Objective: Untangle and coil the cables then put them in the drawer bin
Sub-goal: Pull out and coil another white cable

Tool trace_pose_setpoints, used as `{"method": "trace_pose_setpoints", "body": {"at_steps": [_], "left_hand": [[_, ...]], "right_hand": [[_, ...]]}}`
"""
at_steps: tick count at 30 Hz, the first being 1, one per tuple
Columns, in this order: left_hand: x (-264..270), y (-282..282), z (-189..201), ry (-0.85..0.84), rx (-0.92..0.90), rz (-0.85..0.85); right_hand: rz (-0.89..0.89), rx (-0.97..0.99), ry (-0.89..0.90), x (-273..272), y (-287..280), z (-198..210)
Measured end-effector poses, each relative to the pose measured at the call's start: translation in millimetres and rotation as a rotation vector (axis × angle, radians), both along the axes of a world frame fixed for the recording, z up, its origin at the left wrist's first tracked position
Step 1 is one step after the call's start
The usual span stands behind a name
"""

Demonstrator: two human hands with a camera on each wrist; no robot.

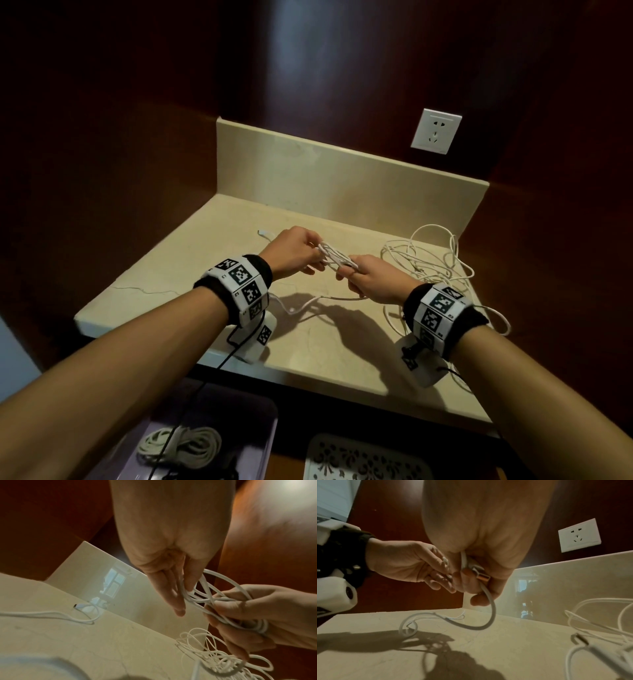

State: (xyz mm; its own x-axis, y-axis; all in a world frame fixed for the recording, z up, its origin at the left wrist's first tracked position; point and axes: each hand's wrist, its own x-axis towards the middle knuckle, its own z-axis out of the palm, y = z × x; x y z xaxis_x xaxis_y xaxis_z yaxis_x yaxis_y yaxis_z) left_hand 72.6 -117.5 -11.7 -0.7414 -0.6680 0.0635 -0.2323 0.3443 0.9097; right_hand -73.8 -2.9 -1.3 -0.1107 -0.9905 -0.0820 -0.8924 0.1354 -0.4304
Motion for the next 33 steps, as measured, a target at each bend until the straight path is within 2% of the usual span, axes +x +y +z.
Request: {"method": "trace_pose_setpoints", "body": {"at_steps": [3, 5, 8, 11, 20, 25, 27, 33], "left_hand": [[4.1, -1.3, 9.3, -0.114, -0.149, -0.077], [6.0, 0.6, 15.9, -0.259, -0.238, -0.184], [7.2, 1.9, 18.8, -0.466, -0.271, -0.319], [6.9, -0.8, 12.1, -0.577, -0.305, -0.343], [3.4, -5.8, 0.7, -0.548, -0.146, -0.367], [3.7, -2.3, 1.0, -0.519, -0.148, -0.380], [3.4, -0.7, 0.8, -0.540, -0.195, -0.381], [2.8, 0.2, -0.7, -0.621, -0.488, -0.364]], "right_hand": [[0.026, 0.074, 0.182, 2.2, -2.1, 4.3], [0.056, 0.111, 0.282, 4.1, -2.4, 5.8], [0.107, 0.136, 0.439, 9.2, -0.9, 7.3], [0.136, 0.126, 0.552, 15.4, -0.1, 9.0], [0.203, 0.101, 0.605, 14.7, 0.2, 10.6], [0.221, 0.081, 0.607, 9.8, 0.4, 7.8], [0.227, 0.083, 0.608, 8.7, -0.8, 6.1], [0.204, 0.071, 0.598, 8.4, -3.7, 3.9]]}}
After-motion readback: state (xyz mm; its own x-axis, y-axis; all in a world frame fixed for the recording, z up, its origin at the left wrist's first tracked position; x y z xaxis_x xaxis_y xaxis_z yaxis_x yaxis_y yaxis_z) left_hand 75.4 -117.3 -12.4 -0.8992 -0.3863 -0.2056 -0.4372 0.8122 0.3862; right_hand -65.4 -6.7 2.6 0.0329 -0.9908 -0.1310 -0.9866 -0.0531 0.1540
